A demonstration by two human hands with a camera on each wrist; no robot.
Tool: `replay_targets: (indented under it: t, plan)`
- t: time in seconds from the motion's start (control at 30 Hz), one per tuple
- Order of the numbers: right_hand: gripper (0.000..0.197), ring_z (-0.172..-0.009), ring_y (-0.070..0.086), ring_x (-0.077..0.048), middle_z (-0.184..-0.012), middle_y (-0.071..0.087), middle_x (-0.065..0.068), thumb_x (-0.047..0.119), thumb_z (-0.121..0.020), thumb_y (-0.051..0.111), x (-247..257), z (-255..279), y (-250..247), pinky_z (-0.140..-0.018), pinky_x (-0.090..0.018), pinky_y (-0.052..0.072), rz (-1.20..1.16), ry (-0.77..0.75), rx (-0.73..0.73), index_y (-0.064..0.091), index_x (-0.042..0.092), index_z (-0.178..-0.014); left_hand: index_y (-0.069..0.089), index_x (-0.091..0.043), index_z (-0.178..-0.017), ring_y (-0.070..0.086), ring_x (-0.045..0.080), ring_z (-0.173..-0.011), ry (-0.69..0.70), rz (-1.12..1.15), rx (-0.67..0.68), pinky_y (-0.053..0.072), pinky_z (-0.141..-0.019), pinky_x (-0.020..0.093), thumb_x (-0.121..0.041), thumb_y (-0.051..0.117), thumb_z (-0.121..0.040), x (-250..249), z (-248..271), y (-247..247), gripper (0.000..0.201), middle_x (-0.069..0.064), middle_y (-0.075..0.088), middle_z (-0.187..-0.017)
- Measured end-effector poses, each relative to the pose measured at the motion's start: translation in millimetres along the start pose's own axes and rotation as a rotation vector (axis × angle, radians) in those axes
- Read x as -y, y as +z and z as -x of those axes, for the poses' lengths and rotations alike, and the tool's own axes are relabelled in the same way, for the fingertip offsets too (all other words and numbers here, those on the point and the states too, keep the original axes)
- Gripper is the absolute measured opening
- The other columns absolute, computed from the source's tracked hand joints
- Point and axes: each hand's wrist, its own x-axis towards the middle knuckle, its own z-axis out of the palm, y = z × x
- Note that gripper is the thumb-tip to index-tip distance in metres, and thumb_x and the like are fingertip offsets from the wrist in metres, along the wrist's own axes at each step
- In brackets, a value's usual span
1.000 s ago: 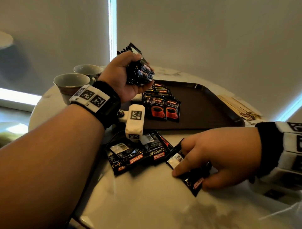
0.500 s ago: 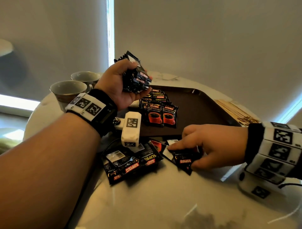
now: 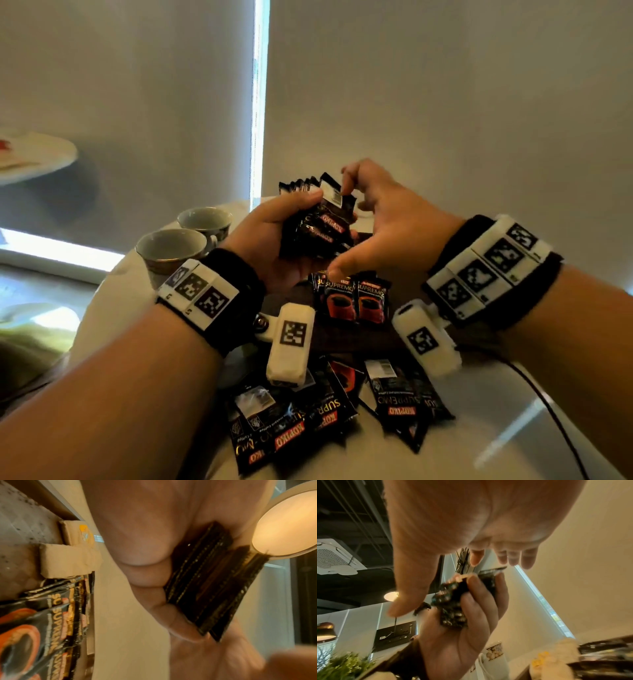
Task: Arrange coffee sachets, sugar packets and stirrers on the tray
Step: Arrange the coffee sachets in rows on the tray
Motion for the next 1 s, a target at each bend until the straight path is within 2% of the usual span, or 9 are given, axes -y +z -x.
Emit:
replay_targets:
  t: [0.1,0.17,0.27,0.37,0.47,0.53,0.7,0.87,1.0]
  plan:
    - [0.065,-0.094,0.068,-0.023,-0.107,0.062,-0.009,0.016,-0.059,0.094,1,-22,16,-0.073,-0.043,0.062,-0.062,-0.106,-0.019,0.046,0.014,-0.103,0.059,-0.003,-0.129,0.071,0.03,-0.096,0.014,0.045,0.018,0.058,-0.085,0.042,-0.038,0.064,-0.087,-10,-1,-3,0.055,0.017,0.069,-0.109]
    - [0.055,-0.088,0.068,-0.024,-0.101,0.062,-0.018,0.008,-0.063,0.089,2,-36,22,-0.072,-0.048,0.061,-0.11,-0.146,-0.061,0.046,0.009,-0.098,0.064,-0.006,-0.123,0.072,0.029,-0.094,0.017,0.095,0.003,0.06,-0.08,0.04,-0.049,0.056,-0.089,-18,-1,-6,0.056,0.015,0.07,-0.109]
    - [0.05,-0.082,0.068,-0.022,-0.101,0.063,-0.02,-0.001,-0.066,0.085,7,-49,24,-0.073,-0.04,0.062,-0.193,-0.173,-0.037,0.046,0.01,-0.094,0.071,-0.003,-0.116,0.073,0.035,-0.094,0.024,0.183,-0.034,0.061,-0.078,0.043,-0.056,0.047,-0.086,-29,-2,-18,0.066,0.019,0.072,-0.112]
    - [0.053,-0.091,0.069,-0.023,-0.1,0.066,-0.008,0.009,-0.062,0.091,5,-57,23,-0.076,-0.04,0.062,-0.211,-0.168,0.0,0.049,0.023,-0.091,0.076,-0.004,-0.113,0.073,0.034,-0.099,0.035,0.184,-0.075,0.06,-0.082,0.044,-0.047,0.041,-0.093,-34,-1,-27,0.059,0.02,0.071,-0.115]
    - [0.061,-0.095,0.071,-0.028,-0.103,0.068,-0.01,0.02,-0.055,0.093,-4,-59,27,-0.078,-0.047,0.062,-0.287,-0.148,0.004,0.049,0.02,-0.097,0.069,-0.004,-0.124,0.072,0.032,-0.103,0.011,0.118,-0.072,0.062,-0.081,0.04,-0.042,0.038,-0.1,-33,0,-27,0.054,0.021,0.07,-0.12]
    - [0.062,-0.093,0.072,-0.03,-0.104,0.069,-0.014,0.008,-0.059,0.092,-9,-59,31,-0.076,-0.047,0.062,-0.345,-0.135,0.004,0.047,0.013,-0.102,0.066,-0.004,-0.127,0.072,0.032,-0.105,0.001,0.078,-0.062,0.062,-0.082,0.041,-0.042,0.039,-0.099,-32,0,-27,0.053,0.021,0.07,-0.122]
    - [0.053,-0.095,0.072,-0.02,-0.103,0.069,-0.006,0.003,-0.069,0.086,-16,-55,30,-0.079,-0.044,0.061,-0.298,-0.164,-0.015,0.049,0.012,-0.105,0.046,-0.008,-0.15,0.068,0.037,-0.111,-0.044,-0.037,-0.031,0.056,-0.088,0.06,-0.047,0.037,-0.103,-27,-1,-32,0.061,0.022,0.06,-0.137]
    - [0.051,-0.094,0.069,-0.021,-0.103,0.067,-0.003,0.006,-0.07,0.084,-19,-57,31,-0.077,-0.044,0.061,-0.272,-0.177,-0.017,0.051,0.019,-0.106,0.074,-0.01,-0.119,0.073,0.03,-0.099,-0.021,-0.003,-0.028,0.062,-0.083,0.048,-0.045,0.042,-0.097,-29,0,-29,0.053,0.016,0.072,-0.116]
    - [0.059,-0.089,0.072,-0.011,-0.102,0.066,0.003,0.004,-0.064,0.091,-18,-57,32,-0.069,-0.024,0.059,-0.315,-0.146,0.043,0.052,0.018,-0.107,0.067,-0.003,-0.121,0.073,0.029,-0.091,0.001,0.025,-0.032,0.063,-0.076,0.037,-0.031,0.046,-0.091,-27,-2,-28,0.046,0.018,0.072,-0.107]
